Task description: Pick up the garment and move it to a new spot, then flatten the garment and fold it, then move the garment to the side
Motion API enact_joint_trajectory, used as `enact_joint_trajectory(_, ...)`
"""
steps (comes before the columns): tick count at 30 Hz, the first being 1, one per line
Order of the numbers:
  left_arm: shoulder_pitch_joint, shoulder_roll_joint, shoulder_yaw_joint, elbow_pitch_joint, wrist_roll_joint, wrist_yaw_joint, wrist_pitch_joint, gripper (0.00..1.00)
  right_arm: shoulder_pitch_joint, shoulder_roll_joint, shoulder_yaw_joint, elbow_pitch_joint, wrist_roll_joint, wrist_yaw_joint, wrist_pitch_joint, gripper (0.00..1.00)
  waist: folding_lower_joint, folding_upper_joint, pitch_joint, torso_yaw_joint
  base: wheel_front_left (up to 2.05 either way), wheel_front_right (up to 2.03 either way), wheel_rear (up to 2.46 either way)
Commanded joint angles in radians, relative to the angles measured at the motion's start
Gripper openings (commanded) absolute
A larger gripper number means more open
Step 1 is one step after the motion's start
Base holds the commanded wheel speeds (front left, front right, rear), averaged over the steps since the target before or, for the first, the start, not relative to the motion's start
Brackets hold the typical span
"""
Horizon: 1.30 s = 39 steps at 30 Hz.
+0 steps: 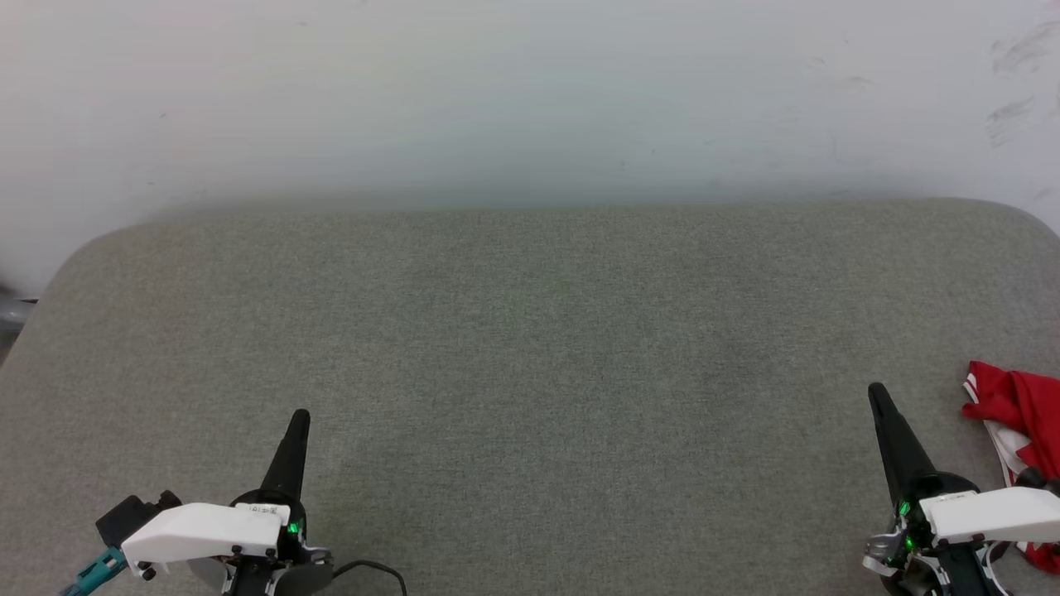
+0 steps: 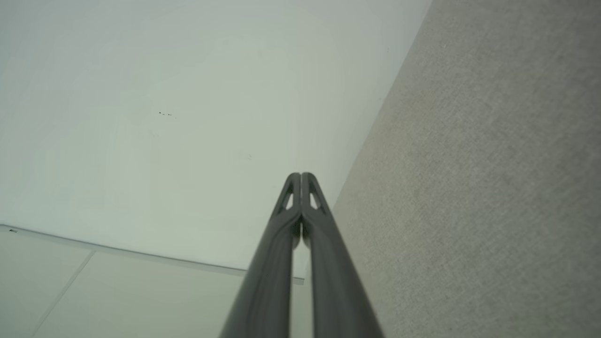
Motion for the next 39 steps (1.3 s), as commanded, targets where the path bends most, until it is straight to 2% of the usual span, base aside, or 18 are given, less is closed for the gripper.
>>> enact_joint_trajectory(1,-0.021,-0.001,0.007,-0.001,-0.016,-0.007,0.006,0.00,-0.018,-0.003,-0.002,0.001,0.019,0.000,0.004,0.00,0.0000,-0.0001,0.000,0.000,0.00,0.00,0.00)
enact_joint_trajectory(30,-0.043,-0.012,0.041,0.013,-0.216,-0.028,0.060,0.00,-0.059,0.003,-0.015,0.061,0.228,0.000,0.017,0.00,-0.0001,-0.0001,0.010,0.006,0.00,0.00,0.00)
enact_joint_trajectory(39,-0.041,-0.011,0.040,0.012,-0.211,-0.027,0.060,0.00,-0.058,0.005,-0.017,0.060,0.220,0.000,0.020,0.00,-0.0001,-0.0001,0.010,0.006,0.00,0.00,0.00)
